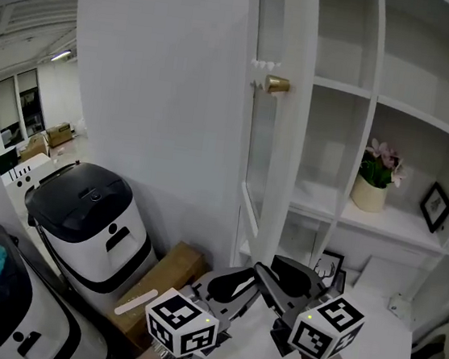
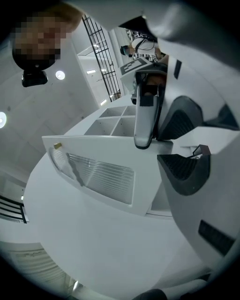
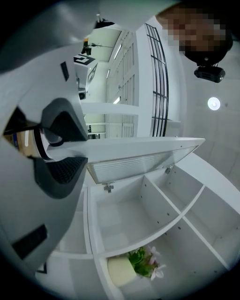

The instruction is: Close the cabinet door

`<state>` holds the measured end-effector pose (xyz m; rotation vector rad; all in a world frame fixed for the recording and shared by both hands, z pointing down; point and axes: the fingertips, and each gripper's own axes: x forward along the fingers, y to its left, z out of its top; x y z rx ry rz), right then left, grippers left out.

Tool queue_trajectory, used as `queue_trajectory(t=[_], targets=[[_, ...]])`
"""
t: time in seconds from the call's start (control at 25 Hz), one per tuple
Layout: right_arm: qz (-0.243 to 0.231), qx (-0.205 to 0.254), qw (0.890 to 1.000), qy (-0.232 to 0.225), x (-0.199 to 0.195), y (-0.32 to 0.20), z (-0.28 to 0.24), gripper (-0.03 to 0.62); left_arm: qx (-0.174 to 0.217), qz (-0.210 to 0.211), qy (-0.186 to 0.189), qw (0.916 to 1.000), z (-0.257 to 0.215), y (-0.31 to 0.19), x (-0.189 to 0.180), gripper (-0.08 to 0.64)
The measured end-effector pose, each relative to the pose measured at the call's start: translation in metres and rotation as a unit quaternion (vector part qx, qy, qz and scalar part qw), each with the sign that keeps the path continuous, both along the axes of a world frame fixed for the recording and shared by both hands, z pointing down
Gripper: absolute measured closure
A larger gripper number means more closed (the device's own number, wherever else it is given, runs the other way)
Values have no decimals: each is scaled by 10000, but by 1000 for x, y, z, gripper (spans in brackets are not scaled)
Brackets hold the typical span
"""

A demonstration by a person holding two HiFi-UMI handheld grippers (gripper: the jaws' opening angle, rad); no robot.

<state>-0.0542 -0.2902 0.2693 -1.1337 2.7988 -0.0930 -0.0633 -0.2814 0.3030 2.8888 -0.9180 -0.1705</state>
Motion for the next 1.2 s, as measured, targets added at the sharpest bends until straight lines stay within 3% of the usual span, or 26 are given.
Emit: queue_trajectory(t=[0.56,1.2], targets=[[718,-71,9971,-237,70,-24,-2,518,-253,247,96,9993,12,-2,14,552],[1022,-122,9940,-360,112,-53,0,517,-367,470,73,9982,26,-5,17,554]])
